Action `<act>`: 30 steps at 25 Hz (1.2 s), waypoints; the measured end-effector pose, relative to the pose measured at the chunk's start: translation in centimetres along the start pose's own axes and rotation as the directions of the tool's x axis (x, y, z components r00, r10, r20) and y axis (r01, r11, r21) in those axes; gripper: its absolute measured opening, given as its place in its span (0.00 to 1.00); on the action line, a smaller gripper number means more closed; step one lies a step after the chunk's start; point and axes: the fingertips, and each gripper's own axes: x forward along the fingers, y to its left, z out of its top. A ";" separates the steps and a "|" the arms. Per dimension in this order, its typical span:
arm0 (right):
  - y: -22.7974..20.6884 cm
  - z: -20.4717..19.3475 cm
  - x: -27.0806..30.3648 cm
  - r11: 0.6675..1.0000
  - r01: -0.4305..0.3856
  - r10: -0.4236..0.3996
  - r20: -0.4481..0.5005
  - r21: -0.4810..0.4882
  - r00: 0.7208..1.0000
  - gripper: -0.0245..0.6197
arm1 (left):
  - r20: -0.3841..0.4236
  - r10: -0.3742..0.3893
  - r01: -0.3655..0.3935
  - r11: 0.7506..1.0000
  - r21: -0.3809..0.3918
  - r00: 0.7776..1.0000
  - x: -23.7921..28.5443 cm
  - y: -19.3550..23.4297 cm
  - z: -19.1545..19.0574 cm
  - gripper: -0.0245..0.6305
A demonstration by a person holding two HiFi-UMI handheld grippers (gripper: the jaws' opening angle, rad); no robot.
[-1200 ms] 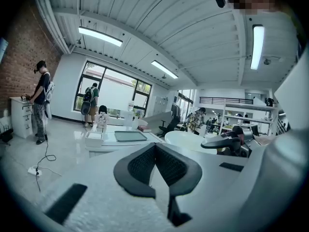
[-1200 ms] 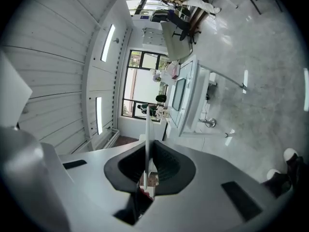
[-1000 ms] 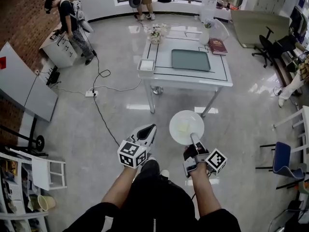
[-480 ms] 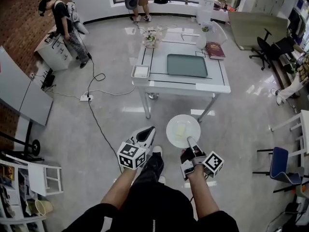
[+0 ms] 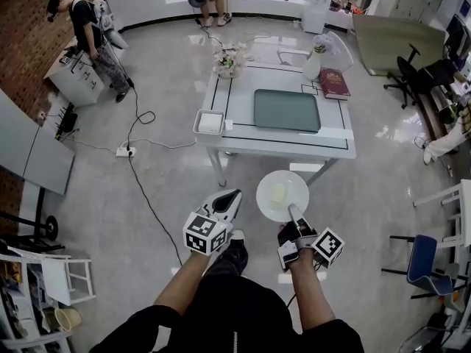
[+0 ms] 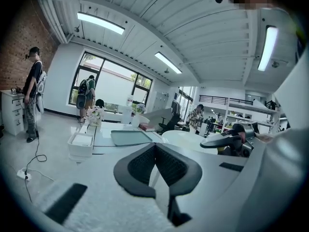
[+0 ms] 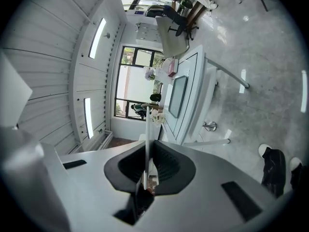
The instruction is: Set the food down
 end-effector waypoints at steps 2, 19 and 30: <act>0.4 0.8 1.8 1.000 -0.004 0.004 0.002 -0.004 1.000 0.07 | -0.007 -0.006 0.006 1.000 -0.004 1.000 1.5 1.3 0.5 0.04; 0.9 6.1 14.0 0.999 0.033 -0.033 0.018 -0.006 0.999 0.07 | -0.028 -0.043 0.043 0.999 -0.015 0.999 12.1 10.5 4.3 0.04; 1.0 7.8 16.0 0.999 0.033 -0.033 0.040 0.018 0.999 0.07 | -0.039 -0.075 0.075 0.997 -0.014 0.996 14.9 11.6 5.0 0.04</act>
